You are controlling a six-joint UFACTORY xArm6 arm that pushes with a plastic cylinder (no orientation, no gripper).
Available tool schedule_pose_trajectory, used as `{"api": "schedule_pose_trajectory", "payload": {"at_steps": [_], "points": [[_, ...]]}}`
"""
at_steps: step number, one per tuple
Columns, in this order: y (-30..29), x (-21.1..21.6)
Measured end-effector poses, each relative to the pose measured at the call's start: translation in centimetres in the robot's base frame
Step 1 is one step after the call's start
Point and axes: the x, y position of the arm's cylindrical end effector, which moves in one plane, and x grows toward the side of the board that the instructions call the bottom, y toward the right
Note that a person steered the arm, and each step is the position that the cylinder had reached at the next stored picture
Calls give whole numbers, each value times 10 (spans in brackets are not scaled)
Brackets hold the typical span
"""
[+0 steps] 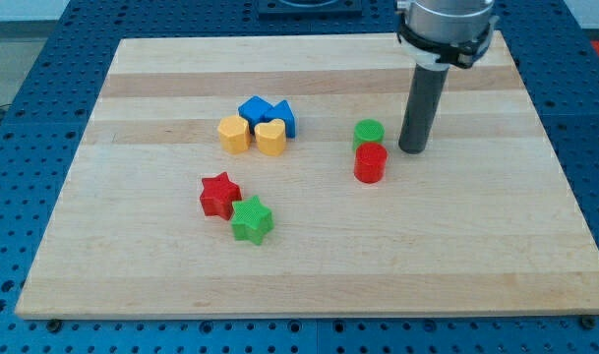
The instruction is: Move the red circle to the right of the green star
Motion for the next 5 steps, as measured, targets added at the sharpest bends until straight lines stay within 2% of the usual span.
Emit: {"api": "schedule_pose_trajectory", "payload": {"at_steps": [3,5], "points": [[-45,17],[-92,74]]}}
